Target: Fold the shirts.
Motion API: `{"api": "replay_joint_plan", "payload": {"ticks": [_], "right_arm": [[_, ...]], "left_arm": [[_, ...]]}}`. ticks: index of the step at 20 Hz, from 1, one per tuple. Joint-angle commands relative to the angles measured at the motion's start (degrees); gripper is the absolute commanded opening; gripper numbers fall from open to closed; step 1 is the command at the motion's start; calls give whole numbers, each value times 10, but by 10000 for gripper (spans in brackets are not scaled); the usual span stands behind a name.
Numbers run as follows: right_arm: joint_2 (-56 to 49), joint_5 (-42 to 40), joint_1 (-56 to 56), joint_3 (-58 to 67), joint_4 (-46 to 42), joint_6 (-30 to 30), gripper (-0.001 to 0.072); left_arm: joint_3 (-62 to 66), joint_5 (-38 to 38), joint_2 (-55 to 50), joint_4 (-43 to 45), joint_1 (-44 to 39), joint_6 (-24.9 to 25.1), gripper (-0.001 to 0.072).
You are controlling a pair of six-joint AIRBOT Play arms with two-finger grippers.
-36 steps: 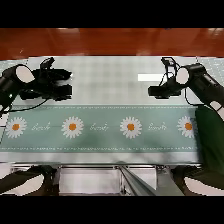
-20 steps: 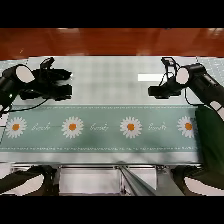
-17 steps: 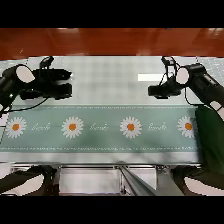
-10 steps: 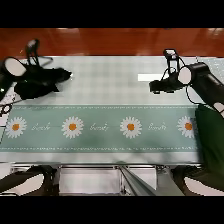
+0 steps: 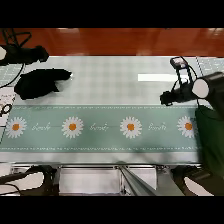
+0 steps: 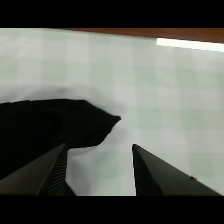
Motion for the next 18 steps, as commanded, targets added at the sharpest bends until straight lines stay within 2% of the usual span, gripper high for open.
{"api": "replay_joint_plan", "payload": {"ticks": [1, 5, 11, 15, 16, 17, 18], "right_arm": [[33, 6, 0, -40, 10, 23, 418], [33, 4, 0, -42, 39, 26, 417], [33, 0, 0, -42, 45, 43, 416], [33, -1, 0, -42, 49, 50, 414], [33, -1, 0, -42, 49, 52, 411], [33, -1, 0, -42, 49, 56, 411], [33, -1, 0, -42, 50, 56, 411]], "left_arm": [[22, -74, -67, 84, 18, 18, 506], [22, -55, -125, 87, 25, 18, 506], [25, -38, -188, 163, 27, 18, 505], [25, -44, -202, 174, 27, 18, 485], [28, -59, -202, 174, 27, 18, 321], [33, -81, -202, 174, 27, 18, 36], [43, -102, -202, 173, 27, 18, 21]]}}
